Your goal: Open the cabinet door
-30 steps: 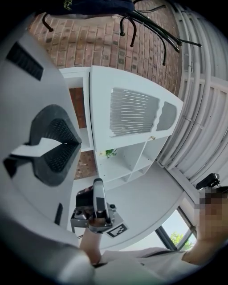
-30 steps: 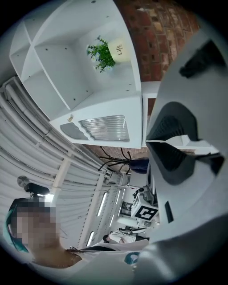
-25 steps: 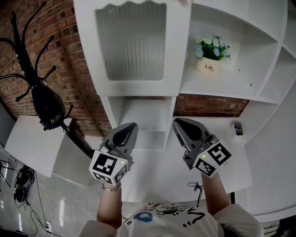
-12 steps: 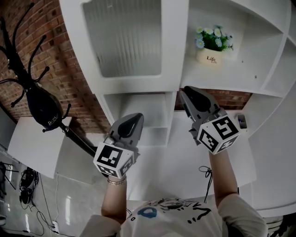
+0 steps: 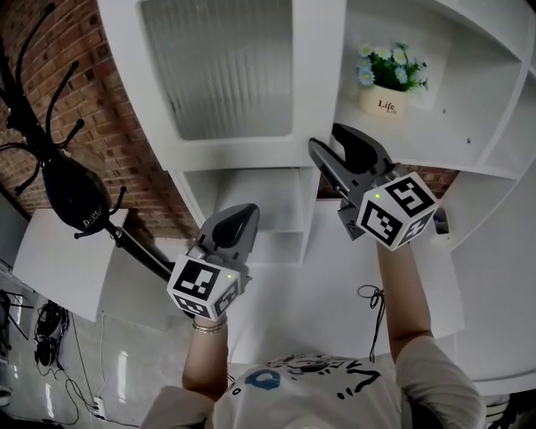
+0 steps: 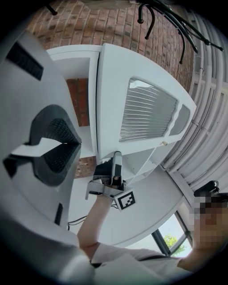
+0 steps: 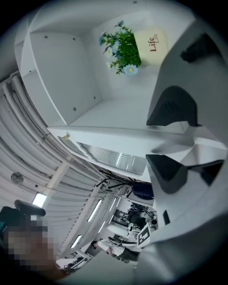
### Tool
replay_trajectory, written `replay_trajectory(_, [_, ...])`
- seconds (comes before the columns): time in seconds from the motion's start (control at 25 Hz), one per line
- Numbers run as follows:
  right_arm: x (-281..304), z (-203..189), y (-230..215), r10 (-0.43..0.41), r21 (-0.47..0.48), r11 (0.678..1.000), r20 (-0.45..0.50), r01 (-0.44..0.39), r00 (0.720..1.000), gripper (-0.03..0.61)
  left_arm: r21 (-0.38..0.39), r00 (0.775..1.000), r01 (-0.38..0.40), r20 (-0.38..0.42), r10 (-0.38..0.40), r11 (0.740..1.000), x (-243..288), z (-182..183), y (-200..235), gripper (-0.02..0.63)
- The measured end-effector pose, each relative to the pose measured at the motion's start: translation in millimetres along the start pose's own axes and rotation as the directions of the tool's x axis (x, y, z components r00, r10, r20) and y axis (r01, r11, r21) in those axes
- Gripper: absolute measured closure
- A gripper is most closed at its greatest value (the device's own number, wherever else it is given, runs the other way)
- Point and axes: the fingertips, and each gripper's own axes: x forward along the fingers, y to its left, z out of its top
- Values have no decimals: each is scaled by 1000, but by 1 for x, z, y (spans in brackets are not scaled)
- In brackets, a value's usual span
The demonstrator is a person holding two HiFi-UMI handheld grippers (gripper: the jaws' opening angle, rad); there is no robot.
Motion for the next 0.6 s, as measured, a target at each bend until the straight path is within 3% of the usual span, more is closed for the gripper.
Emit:
replay_trajectory(0.24, [2, 0, 4, -5, 0, 1000, 16, 5, 1000, 391, -12, 1000, -9, -2, 9, 1000, -8, -5, 3, 598])
replay_trajectory(0.6, [0, 2, 9, -29, -40, 999, -34, 27, 999, 391, -33, 1000, -5, -18, 4, 999, -18, -14, -5, 598])
